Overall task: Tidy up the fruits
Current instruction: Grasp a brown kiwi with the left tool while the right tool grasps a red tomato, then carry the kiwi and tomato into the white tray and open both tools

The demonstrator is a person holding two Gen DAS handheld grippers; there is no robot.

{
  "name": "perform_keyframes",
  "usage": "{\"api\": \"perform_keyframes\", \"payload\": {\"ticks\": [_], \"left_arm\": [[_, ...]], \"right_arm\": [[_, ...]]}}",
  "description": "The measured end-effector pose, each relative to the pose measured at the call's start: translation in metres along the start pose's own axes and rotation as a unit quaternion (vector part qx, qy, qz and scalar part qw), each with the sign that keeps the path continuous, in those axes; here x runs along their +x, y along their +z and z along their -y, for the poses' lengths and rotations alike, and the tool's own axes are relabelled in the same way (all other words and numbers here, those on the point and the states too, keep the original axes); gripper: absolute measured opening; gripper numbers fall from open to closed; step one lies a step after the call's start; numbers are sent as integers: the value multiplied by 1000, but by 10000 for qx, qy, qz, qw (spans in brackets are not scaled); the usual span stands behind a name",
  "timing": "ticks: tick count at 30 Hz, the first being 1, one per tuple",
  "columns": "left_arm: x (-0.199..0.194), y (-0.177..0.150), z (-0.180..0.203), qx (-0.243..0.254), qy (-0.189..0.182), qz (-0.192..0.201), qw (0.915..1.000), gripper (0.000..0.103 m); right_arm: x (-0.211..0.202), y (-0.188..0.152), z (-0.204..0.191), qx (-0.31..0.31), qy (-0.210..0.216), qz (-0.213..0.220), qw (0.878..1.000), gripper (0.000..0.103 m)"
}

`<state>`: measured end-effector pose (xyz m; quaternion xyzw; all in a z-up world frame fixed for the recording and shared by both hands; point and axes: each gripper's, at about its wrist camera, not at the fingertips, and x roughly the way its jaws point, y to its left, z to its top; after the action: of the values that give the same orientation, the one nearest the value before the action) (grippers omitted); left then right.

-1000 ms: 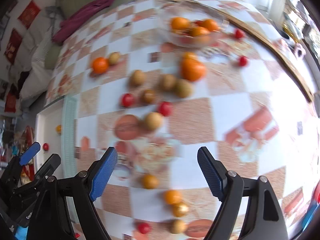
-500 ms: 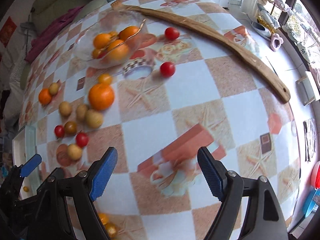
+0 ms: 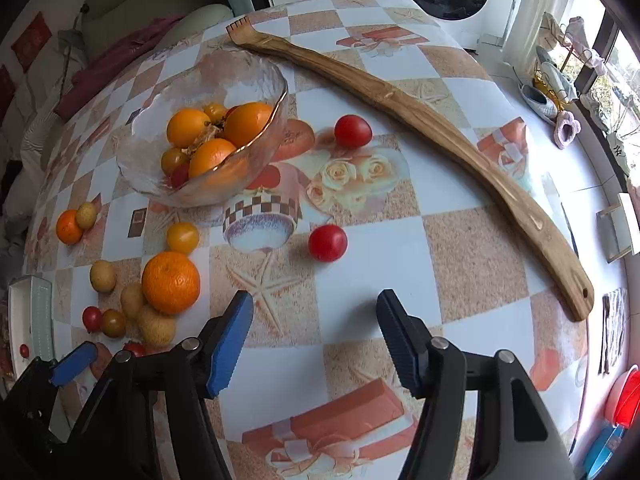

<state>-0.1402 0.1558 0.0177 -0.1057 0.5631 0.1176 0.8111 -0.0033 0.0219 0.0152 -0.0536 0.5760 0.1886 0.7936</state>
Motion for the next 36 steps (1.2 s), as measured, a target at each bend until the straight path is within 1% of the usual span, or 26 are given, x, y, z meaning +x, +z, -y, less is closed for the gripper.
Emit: {"api": "perform_keyframes", "payload": {"ticks": [1, 3, 4, 5, 6, 7, 8, 9, 11, 13, 14, 15, 19, 26, 36], "left_arm": [[0, 0, 0, -41, 15, 5, 10000, 80], [0, 2, 0, -111, 3, 7, 9999, 80], [0, 2, 1, -135, 0, 13, 9999, 78], [0, 2, 1, -133, 25, 20, 9999, 73], [0, 2, 2, -115, 75, 19, 9999, 73], [0, 2, 2, -121, 86, 14, 9999, 73], [0, 2, 2, -140, 89, 10, 9999, 73], [0, 2, 2, -143, 88, 8, 9999, 70], [-2, 1, 2, -115, 175, 26, 9998, 61], [-3, 1, 1, -111, 142, 48, 9998, 52], [-4, 1, 1, -82, 115, 77, 9999, 39], [-5, 1, 1, -45, 105, 84, 9999, 29], [-8, 0, 1, -12, -55, 99, 9999, 29], [-20, -8, -2, 8, -211, 164, 9996, 29], [-46, -21, -24, -1, -268, 232, 9994, 29]], "right_arm": [[1, 4, 0, -31, -13, 27, 10000, 63], [5, 12, -3, -132, -76, 80, 9999, 52], [6, 14, -4, -176, -118, 108, 9997, 49], [6, 16, -4, -197, -158, 126, 9996, 42], [7, 18, -4, -197, -185, 137, 9995, 36], [8, 19, -4, -179, -216, 146, 9995, 32], [8, 20, -2, -150, -239, 152, 9995, 25], [8, 21, 0, -112, -249, 156, 9995, 21], [8, 23, 4, -8, -159, 158, 9997, 21], [7, 21, 6, 34, -58, 143, 9999, 21], [6, 20, 6, 42, -17, 139, 9999, 21], [5, 18, 7, 52, 20, 132, 9999, 21], [-2, 6, 7, 129, 215, 90, 9996, 21], [-18, -21, 10, 313, 342, -21, 9989, 21], [-42, -49, -5, 325, 484, -107, 9982, 21]]}}
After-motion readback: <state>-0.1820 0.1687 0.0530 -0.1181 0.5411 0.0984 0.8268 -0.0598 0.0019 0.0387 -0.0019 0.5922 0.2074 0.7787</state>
